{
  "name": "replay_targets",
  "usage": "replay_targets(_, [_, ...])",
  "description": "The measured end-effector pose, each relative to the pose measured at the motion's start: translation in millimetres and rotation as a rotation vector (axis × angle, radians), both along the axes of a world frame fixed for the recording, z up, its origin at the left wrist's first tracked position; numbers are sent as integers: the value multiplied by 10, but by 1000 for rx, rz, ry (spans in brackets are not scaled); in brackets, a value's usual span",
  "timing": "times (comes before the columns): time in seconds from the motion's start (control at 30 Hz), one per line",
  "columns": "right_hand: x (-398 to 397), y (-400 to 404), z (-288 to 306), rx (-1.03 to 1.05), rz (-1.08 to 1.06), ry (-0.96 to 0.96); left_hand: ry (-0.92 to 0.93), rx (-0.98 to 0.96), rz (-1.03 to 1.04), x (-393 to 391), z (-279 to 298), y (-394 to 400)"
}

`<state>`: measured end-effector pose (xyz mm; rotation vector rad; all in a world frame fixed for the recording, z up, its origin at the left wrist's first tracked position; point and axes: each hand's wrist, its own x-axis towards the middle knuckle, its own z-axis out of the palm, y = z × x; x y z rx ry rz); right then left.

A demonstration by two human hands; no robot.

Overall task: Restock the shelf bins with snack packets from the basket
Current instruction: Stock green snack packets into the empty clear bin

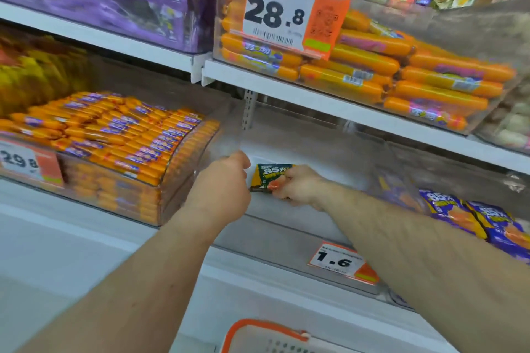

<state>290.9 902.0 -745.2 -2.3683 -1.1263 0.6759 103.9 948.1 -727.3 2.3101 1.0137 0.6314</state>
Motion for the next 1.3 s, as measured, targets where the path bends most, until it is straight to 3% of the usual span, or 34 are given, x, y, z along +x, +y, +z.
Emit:
replay_targets(0.1, [0,197,-159,-115,176,-311,40,17,20,-1,-5,-1])
replay_targets(0.17, [-3,302,-235,-143,236,-397,49,28,23,-15,3,-19])
replay_targets(0.4, [-35,502,-256,-250,315,-472,74,13,35,-30,41,-69])
replay_targets(0.7, [-130,490,-204,-292,261,-511,48,-2,36,-41,78,-120])
replay_targets(0.87, [-144,402,-97,-288,264,-444,-38,46,45,-28,48,-181])
replay_targets(0.97, [-90,287,51,-211,129,-373,-113,76,36,-14,58,-224])
replay_targets(1.03, [-109,166,199,-89,47,-309,-233,128,-31,-5,80,-294])
replay_targets(1.13, [-257,-256,439,382,-145,-202,-368,116,-224,-19,159,-497])
replay_targets(1.2, [-463,-688,485,725,-228,-350,-241,27,-393,-39,195,-679])
replay_targets(1.3, [-773,-1337,262,1127,-199,-474,201,-76,-697,-26,76,-936])
